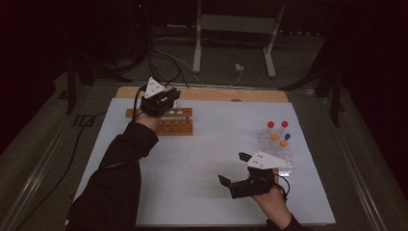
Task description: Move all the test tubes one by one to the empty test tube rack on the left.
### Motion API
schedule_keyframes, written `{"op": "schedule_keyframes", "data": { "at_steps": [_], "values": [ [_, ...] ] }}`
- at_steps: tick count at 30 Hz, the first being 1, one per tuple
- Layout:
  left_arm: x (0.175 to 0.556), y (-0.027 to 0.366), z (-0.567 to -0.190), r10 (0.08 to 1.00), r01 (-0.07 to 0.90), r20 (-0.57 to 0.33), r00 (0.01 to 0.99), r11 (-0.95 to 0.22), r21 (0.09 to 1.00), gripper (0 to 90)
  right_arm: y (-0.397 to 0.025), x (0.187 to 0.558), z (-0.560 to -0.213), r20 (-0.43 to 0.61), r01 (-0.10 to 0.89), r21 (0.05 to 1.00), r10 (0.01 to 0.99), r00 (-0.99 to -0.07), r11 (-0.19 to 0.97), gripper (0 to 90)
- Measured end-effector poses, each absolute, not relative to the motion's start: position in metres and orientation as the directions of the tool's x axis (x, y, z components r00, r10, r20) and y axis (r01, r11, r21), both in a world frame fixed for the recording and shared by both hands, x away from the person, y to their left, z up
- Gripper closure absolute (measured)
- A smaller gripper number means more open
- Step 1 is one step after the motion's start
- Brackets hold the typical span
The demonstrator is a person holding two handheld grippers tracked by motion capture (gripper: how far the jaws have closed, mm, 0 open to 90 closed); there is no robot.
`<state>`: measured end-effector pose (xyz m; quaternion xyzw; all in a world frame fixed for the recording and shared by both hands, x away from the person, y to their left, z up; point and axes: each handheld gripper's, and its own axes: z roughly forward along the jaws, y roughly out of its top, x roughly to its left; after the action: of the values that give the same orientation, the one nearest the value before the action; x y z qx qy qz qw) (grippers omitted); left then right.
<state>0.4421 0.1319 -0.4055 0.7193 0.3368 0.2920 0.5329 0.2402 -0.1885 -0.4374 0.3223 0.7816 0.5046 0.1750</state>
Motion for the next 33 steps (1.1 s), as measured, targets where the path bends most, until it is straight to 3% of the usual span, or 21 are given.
{"op": "schedule_keyframes", "data": {
  "at_steps": [16, 23, 33],
  "values": [
    [0.453, 0.125, -0.445, 0.807, 0.260, 0.011, 0.591, -0.203, 0.944, 77.9, -0.191, 0.240, -0.436, 0.053, 0.330, 0.900, 0.681, -0.730, 0.284, 0.0],
    [0.453, 0.119, -0.459, 0.805, 0.267, 0.069, 0.589, -0.275, 0.924, 77.8, -0.192, 0.240, -0.436, 0.051, 0.328, 0.900, 0.679, -0.732, 0.287, 0.0],
    [0.455, 0.120, -0.460, 0.802, 0.283, 0.053, 0.595, -0.270, 0.920, 77.6, -0.192, 0.240, -0.435, 0.065, 0.332, 0.902, 0.674, -0.736, 0.276, 0.0]
  ]
}}
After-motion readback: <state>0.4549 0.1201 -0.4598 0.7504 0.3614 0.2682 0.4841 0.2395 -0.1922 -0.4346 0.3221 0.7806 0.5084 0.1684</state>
